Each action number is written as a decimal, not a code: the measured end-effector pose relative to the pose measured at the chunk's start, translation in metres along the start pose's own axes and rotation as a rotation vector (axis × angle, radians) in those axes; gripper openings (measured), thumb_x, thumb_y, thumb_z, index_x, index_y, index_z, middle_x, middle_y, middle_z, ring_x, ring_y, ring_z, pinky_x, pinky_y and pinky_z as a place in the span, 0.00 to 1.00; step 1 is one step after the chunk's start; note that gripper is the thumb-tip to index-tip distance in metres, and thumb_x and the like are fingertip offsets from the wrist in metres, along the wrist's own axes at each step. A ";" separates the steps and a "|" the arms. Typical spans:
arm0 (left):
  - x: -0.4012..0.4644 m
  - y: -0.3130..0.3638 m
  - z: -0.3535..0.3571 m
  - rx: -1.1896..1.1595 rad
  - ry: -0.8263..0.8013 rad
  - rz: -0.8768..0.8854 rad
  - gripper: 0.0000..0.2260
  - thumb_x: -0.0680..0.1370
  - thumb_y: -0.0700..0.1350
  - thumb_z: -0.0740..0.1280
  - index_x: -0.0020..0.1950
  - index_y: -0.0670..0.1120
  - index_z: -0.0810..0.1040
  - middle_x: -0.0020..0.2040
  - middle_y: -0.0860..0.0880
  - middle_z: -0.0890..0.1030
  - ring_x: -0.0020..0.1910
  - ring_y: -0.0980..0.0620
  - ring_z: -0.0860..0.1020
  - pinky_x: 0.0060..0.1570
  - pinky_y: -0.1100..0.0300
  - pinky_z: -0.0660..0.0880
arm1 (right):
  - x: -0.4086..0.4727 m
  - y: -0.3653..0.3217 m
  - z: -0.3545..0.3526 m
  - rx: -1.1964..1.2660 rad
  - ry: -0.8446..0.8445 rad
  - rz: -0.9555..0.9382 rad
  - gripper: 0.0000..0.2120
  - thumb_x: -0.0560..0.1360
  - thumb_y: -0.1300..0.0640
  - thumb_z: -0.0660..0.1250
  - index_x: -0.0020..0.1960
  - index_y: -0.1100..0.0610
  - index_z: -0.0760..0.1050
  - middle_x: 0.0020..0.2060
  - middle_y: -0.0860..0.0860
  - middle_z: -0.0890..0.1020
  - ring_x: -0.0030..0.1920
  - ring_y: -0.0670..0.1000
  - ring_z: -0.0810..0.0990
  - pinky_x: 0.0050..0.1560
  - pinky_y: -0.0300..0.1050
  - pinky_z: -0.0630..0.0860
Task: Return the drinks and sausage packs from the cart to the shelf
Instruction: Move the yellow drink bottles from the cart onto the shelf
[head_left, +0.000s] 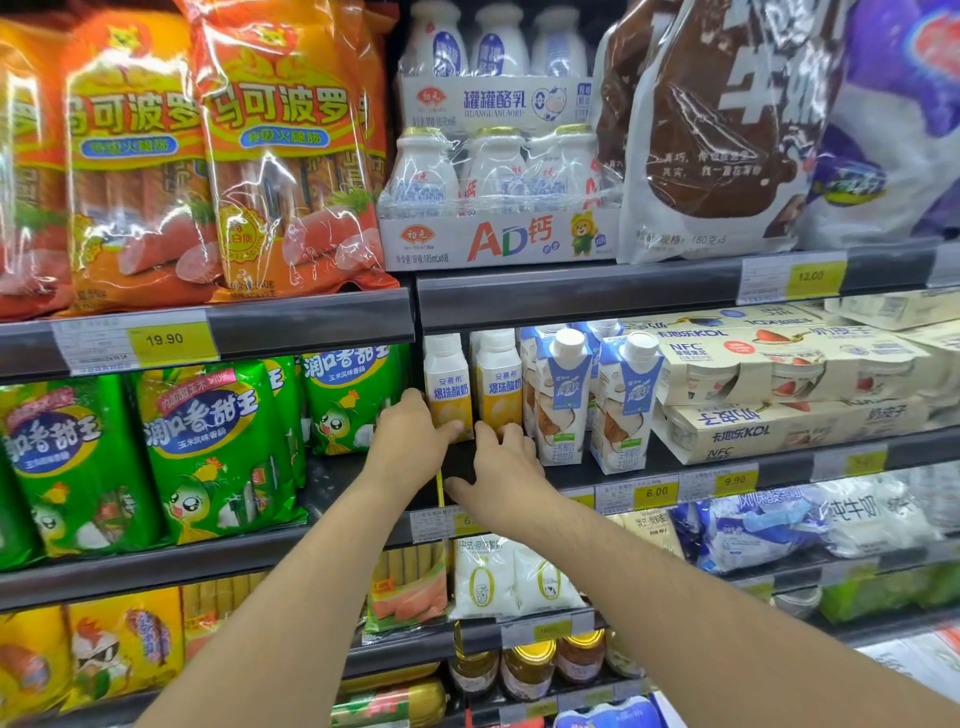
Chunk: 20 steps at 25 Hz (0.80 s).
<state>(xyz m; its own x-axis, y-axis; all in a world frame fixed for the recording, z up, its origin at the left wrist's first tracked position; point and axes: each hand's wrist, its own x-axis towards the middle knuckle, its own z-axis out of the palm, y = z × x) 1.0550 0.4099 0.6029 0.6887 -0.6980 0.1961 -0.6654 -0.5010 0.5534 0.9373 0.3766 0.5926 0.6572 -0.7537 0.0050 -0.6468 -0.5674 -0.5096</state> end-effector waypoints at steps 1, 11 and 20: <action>-0.005 -0.002 -0.004 -0.017 -0.012 0.017 0.21 0.76 0.53 0.70 0.63 0.41 0.73 0.58 0.42 0.81 0.59 0.42 0.78 0.52 0.52 0.73 | -0.002 0.001 -0.003 -0.012 -0.005 -0.006 0.32 0.77 0.44 0.65 0.75 0.56 0.59 0.70 0.58 0.63 0.72 0.60 0.61 0.71 0.55 0.63; -0.081 0.098 -0.027 0.505 -0.311 0.351 0.22 0.80 0.57 0.62 0.67 0.43 0.71 0.63 0.43 0.77 0.61 0.44 0.75 0.59 0.51 0.74 | -0.086 0.086 -0.094 -0.205 0.126 -0.124 0.19 0.79 0.44 0.61 0.58 0.58 0.77 0.52 0.56 0.80 0.55 0.57 0.78 0.53 0.52 0.77; -0.189 0.307 0.147 0.709 -0.412 0.733 0.36 0.78 0.65 0.57 0.79 0.45 0.55 0.77 0.41 0.61 0.75 0.39 0.60 0.72 0.40 0.60 | -0.256 0.358 -0.225 -0.506 0.221 0.346 0.38 0.76 0.33 0.59 0.77 0.55 0.58 0.75 0.60 0.62 0.75 0.61 0.60 0.72 0.57 0.63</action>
<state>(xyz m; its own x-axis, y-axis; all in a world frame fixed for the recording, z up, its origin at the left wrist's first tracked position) 0.6783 0.3124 0.6173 -0.0024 -0.9975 -0.0710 -0.9789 0.0168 -0.2035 0.4509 0.2918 0.6027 0.3180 -0.9407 0.1178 -0.9446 -0.3251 -0.0460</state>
